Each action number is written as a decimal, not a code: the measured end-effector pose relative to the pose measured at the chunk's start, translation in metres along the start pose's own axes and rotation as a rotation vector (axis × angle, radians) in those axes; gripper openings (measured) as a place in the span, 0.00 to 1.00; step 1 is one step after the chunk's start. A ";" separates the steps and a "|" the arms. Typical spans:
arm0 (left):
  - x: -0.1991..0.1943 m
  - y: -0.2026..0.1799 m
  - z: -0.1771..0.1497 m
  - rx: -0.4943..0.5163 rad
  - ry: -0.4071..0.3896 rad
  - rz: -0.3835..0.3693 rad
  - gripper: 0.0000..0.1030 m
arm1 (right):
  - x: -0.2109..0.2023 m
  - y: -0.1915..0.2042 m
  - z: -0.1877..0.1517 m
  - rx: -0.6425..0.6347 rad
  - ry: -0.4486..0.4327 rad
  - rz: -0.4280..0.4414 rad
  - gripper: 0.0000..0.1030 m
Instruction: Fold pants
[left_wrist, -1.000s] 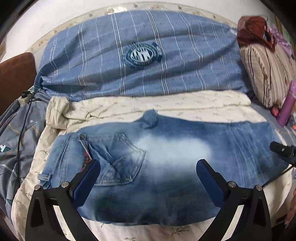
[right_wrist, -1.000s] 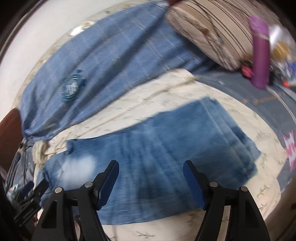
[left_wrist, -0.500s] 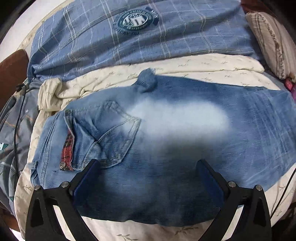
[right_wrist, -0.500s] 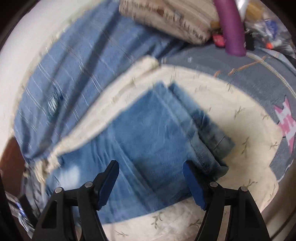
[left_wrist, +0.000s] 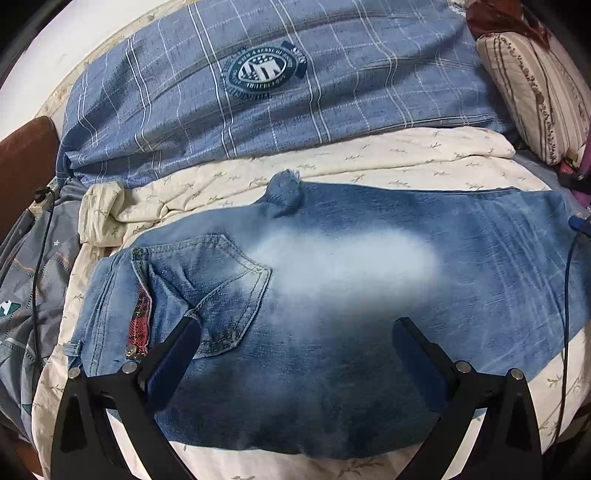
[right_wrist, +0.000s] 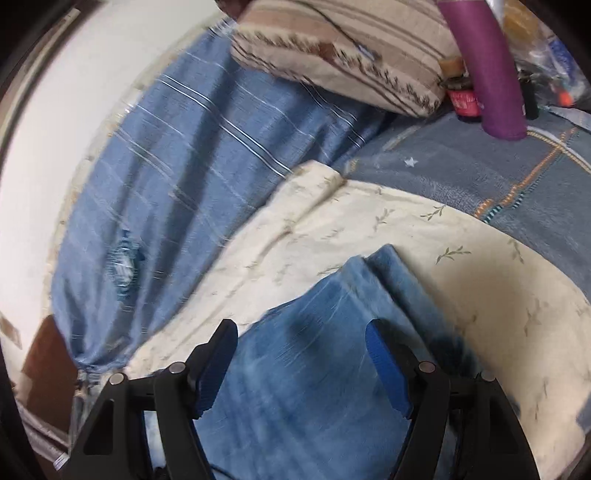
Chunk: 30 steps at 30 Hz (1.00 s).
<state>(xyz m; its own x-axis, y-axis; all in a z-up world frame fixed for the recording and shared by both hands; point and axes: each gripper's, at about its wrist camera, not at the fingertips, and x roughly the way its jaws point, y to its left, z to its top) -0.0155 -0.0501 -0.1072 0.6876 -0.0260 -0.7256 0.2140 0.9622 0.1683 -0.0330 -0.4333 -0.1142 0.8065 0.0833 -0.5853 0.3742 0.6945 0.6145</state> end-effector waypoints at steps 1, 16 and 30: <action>0.002 0.002 0.000 0.000 0.003 0.005 1.00 | 0.011 -0.007 0.004 0.011 0.016 -0.028 0.73; -0.006 0.012 0.008 -0.068 -0.054 -0.061 1.00 | -0.045 -0.008 -0.013 0.006 -0.081 0.026 0.73; -0.017 0.013 0.010 -0.083 -0.096 -0.098 1.00 | -0.086 -0.003 -0.060 -0.064 -0.049 0.073 0.73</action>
<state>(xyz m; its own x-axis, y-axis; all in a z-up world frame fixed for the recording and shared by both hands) -0.0176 -0.0402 -0.0856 0.7304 -0.1434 -0.6679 0.2283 0.9727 0.0408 -0.1311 -0.4002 -0.0972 0.8527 0.1013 -0.5125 0.2848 0.7323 0.6185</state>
